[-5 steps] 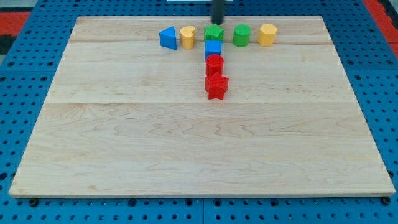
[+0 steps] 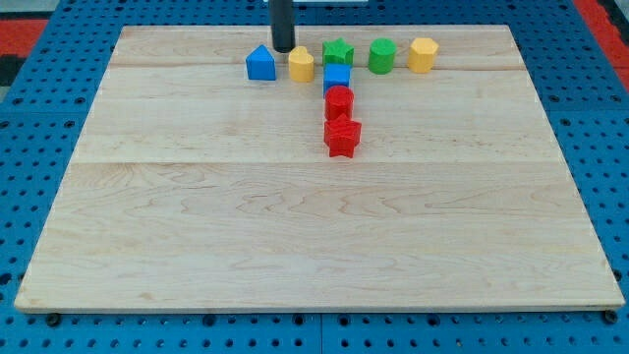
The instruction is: Push the yellow heart closer to the red circle
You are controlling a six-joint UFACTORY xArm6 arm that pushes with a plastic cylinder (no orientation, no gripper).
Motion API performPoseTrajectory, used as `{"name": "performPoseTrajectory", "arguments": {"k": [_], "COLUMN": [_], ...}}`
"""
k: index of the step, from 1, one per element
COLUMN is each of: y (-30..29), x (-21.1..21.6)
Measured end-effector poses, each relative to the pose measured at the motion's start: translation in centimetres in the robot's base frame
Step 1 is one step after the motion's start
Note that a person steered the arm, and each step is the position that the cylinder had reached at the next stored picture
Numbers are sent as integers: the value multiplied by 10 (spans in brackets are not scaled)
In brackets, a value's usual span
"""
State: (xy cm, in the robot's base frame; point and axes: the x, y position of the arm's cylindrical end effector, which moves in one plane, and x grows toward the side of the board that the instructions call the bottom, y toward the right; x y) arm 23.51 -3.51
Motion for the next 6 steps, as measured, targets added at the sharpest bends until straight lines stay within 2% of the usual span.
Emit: {"name": "performPoseTrajectory", "arguments": {"k": [3, 5, 6], "y": [12, -11, -7], "x": [75, 106, 135]}}
